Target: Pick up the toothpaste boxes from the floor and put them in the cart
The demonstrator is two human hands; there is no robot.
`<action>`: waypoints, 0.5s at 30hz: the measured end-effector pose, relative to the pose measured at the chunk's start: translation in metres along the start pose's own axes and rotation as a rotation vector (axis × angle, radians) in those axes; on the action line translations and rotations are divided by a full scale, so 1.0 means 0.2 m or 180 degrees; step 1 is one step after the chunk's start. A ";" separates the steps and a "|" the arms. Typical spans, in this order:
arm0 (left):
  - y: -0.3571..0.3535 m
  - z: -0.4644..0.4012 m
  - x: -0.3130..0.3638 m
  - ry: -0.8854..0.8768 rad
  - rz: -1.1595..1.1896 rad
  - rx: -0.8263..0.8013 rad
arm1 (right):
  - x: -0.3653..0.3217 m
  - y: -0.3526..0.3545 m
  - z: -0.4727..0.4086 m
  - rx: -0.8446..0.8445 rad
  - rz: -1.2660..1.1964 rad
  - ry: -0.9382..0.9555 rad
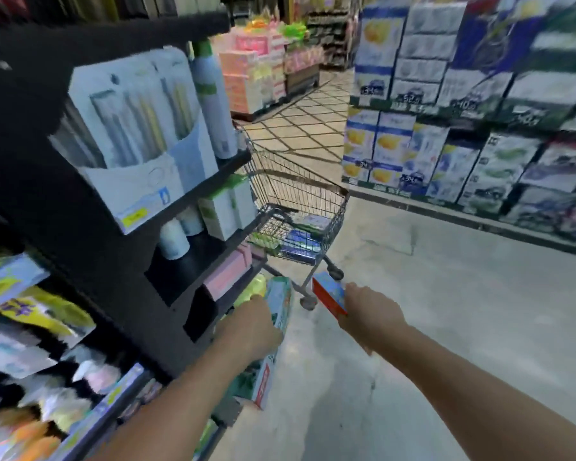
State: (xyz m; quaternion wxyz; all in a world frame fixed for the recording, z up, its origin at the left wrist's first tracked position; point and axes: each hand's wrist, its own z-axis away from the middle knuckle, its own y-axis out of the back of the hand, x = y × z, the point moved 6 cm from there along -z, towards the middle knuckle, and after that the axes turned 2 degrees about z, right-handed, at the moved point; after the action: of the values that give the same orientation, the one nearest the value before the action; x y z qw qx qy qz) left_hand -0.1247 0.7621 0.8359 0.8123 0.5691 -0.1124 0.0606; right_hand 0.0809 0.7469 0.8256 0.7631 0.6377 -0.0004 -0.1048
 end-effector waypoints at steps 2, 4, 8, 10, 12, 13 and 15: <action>0.03 -0.18 0.08 -0.0089 0.0022 -0.0077 | 0.08 0.07 -0.11 0.0083 -0.0006 -0.0192; 0.06 -0.36 0.17 -0.0213 0.0053 -0.0154 | 0.16 0.12 -0.22 0.0173 -0.0031 -0.0381; 0.08 -0.64 0.38 -0.0479 -0.0032 -0.0278 | 0.33 0.17 -0.39 0.0214 -0.0021 -0.0668; 0.05 -0.77 0.48 -0.0532 -0.0056 -0.0362 | 0.43 0.17 -0.50 0.0232 -0.0057 -0.0756; 0.03 -0.92 0.59 -0.0591 -0.0096 -0.0426 | 0.54 0.16 -0.63 0.0251 -0.0136 -0.0826; 0.03 -1.00 0.64 -0.0603 -0.0101 -0.0437 | 0.59 0.15 -0.69 0.0247 -0.0169 -0.0848; -0.01 -1.14 0.75 -0.0553 -0.0083 -0.0507 | 0.70 0.13 -0.83 0.0161 -0.0208 -0.0867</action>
State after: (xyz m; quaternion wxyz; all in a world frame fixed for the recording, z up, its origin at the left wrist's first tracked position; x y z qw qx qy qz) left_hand 0.0460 0.9705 0.7977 0.8428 0.5073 -0.1795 -0.0086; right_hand 0.2446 0.8910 0.8010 0.7358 0.6363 -0.0859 -0.2152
